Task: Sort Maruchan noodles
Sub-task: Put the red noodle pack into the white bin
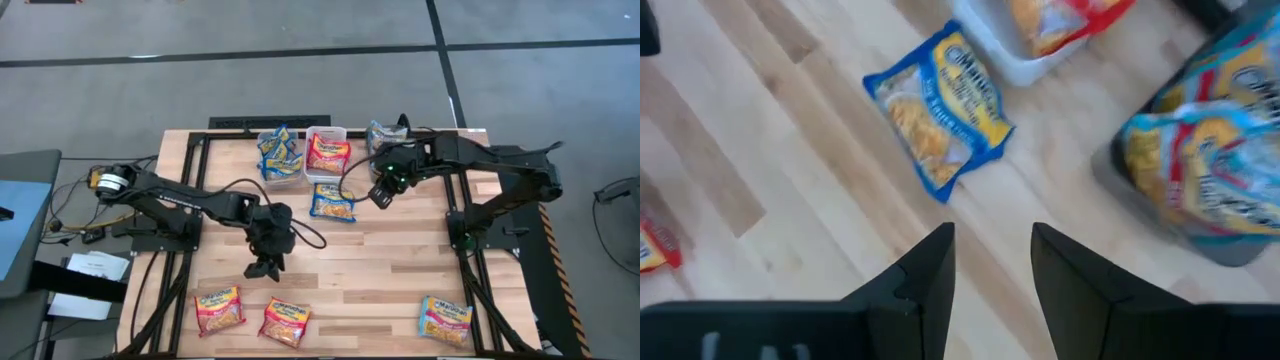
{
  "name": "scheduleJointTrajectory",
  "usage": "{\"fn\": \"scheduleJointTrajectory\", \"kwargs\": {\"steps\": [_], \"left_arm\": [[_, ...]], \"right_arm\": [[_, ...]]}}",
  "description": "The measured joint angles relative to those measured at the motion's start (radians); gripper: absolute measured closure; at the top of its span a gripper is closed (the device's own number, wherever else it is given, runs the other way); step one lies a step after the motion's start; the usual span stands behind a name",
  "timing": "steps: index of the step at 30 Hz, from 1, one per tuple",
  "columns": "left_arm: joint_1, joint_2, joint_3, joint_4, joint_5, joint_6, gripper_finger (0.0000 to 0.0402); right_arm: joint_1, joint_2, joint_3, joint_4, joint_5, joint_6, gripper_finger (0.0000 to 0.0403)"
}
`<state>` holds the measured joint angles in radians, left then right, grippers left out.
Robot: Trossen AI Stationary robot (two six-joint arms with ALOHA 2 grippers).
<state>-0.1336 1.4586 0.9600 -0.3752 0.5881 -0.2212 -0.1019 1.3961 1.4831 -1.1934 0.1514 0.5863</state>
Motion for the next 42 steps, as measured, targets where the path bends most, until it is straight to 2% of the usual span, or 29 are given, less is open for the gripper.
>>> {"fn": "scheduleJointTrajectory", "kwargs": {"steps": [2, 6, 9, 16, 26, 35, 42], "left_arm": [[-0.014, 0.000, 0.000, 0.000, -0.016, 0.001, 0.0222], [-0.057, 0.000, 0.000, -0.004, -0.149, 0.045, 0.0222], [-0.085, 0.000, 0.000, -0.002, -0.208, 0.062, 0.0222], [-0.102, 0.016, 0.000, 0.011, -0.201, 0.096, 0.0222], [-0.102, 0.172, 0.000, 0.108, -0.095, 0.093, 0.0222], [-0.097, 0.215, 0.003, 0.172, -0.116, 0.063, 0.0222], [-0.138, 0.247, 0.000, 0.174, -0.197, 0.023, 0.0222]], "right_arm": [[0.004, 0.002, -0.003, -0.004, -0.023, 0.022, 0.0246], [0.028, -0.001, 0.000, 0.008, -0.024, 0.067, 0.0246], [0.044, -0.001, -0.001, 0.006, -0.024, 0.069, 0.0246], [0.057, -0.001, -0.001, 0.004, -0.024, 0.073, 0.0246], [0.064, -0.001, -0.001, -0.007, -0.024, 0.090, 0.0246], [0.063, -0.001, 0.000, -0.004, -0.022, 0.087, 0.0246], [0.062, -0.001, 0.000, -0.001, -0.021, 0.085, 0.0246]]}}
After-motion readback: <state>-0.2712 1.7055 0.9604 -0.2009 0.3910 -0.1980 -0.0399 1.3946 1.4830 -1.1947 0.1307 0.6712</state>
